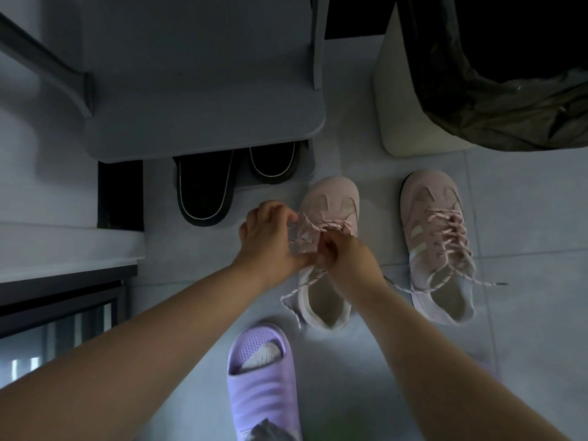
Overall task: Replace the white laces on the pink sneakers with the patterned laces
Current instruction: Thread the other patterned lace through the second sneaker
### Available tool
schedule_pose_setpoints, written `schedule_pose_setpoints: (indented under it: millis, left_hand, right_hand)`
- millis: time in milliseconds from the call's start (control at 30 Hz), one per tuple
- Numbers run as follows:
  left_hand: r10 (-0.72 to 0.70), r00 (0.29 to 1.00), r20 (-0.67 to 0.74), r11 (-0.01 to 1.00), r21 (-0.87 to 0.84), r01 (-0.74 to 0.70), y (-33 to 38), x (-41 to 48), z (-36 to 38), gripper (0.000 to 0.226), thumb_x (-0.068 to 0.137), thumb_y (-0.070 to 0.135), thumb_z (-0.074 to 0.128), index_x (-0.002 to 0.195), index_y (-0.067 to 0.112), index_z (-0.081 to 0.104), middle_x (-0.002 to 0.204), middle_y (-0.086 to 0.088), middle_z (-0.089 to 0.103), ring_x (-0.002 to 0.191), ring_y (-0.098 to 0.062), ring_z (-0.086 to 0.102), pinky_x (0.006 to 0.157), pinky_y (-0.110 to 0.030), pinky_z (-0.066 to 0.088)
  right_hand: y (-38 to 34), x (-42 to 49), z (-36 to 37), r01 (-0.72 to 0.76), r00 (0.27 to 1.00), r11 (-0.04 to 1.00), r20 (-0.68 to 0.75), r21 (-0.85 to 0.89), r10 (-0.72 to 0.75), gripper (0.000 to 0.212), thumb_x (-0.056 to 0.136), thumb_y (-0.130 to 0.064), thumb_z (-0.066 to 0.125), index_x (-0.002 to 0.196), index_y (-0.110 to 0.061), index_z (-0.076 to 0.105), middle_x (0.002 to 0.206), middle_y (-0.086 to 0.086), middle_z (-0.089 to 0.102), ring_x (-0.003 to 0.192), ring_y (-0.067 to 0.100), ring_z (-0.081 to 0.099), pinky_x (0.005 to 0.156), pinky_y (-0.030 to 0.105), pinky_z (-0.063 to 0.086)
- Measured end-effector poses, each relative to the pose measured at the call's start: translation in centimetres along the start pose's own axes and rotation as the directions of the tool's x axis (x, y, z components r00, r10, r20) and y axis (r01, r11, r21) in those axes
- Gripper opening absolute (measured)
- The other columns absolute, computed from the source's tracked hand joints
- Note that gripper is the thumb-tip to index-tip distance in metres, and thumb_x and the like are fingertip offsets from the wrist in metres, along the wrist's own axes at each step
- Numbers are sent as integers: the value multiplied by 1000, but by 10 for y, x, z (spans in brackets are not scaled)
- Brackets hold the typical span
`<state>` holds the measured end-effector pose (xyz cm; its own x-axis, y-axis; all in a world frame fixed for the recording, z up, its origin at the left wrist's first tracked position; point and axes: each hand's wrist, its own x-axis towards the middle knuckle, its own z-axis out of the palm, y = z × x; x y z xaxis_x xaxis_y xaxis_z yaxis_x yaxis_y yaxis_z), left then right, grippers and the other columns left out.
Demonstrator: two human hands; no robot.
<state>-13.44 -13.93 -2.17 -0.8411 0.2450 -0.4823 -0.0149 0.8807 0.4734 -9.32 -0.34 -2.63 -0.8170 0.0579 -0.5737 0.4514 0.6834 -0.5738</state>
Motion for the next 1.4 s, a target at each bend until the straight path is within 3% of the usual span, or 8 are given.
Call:
schedule_pose_setpoints:
  millis: [167, 333, 467, 600, 767, 933, 1200, 1400]
  left_hand:
    - [-62, 996, 60, 997, 58, 59, 11, 9, 0, 107, 62, 40, 78, 142, 18, 10, 145, -8, 11, 130, -30, 18, 103, -38, 24]
    - [-136, 983, 126, 964, -213, 160, 12, 11, 3, 93, 75, 23, 69, 143, 19, 6, 142, -12, 18, 119, -33, 44, 84, -24, 33]
    - [-110, 988, 105, 969, -209, 130, 8, 9, 4, 93, 75, 23, 70, 143, 22, 7, 140, -14, 27, 119, -32, 45, 89, -28, 37]
    - [-66, 991, 115, 983, -163, 85, 13, 6, 2, 84, 75, 17, 66, 141, 26, 15, 136, -12, 29, 106, -33, 53, 86, -31, 44]
    - [413, 906, -86, 904, 159, -397, 21, -13, 11, 37, 68, 24, 60, 104, 24, 62, 109, -12, 51, 95, -32, 51, 78, -37, 48]
    - [339, 938, 71, 849, 405, -338, 30, -13, 22, 35, 70, 39, 67, 101, 24, 62, 111, -10, 48, 99, -33, 46, 83, -37, 39]
    - [166, 979, 117, 974, -177, -144, 19, 6, -3, 20, 85, 26, 62, 82, 7, 68, 80, 0, 52, 81, -23, 55, 71, -27, 38]
    - [94, 991, -92, 995, 34, -91, -5, 18, -15, 17, 86, 27, 60, 93, 11, 64, 92, -7, 64, 90, -30, 58, 79, -35, 40]
  right_hand:
    - [15, -16, -15, 39, 994, 934, -108, 354, -1, 18, 90, -3, 51, 79, -16, 56, 69, -9, 56, 58, -5, 52, 54, 8, 35]
    - [40, -15, -72, 140, 959, 401, -225, 905, 173, 18, 88, -21, 51, 88, -22, 69, 95, 0, 67, 94, 8, 65, 84, 26, 52]
    - [37, -19, -122, 252, 945, -224, -189, 941, 266, 23, 80, -14, 44, 59, -17, 51, 52, -5, 44, 47, 9, 43, 61, 20, 52]
    - [38, -21, -136, 271, 917, -14, -254, 962, 308, 19, 80, -9, 43, 64, -18, 36, 50, -6, 32, 45, 10, 26, 46, 17, 28]
    - [38, -19, -99, 29, 950, 930, -299, 366, 89, 23, 85, -7, 50, 70, -24, 50, 54, -9, 52, 45, 0, 44, 49, 16, 38]
    - [52, -27, -57, 47, 999, 997, -4, 68, -47, 14, 86, -8, 54, 84, -21, 60, 65, -18, 59, 57, -10, 55, 55, 10, 40]
    - [50, -33, -34, 19, 981, 998, -191, 55, -8, 12, 88, -19, 56, 85, -16, 68, 78, -1, 71, 73, 18, 63, 67, 31, 50]
    - [44, -32, -32, 40, 975, 998, -219, 47, -28, 12, 89, -19, 55, 92, -16, 66, 82, 3, 72, 79, 24, 64, 68, 32, 47]
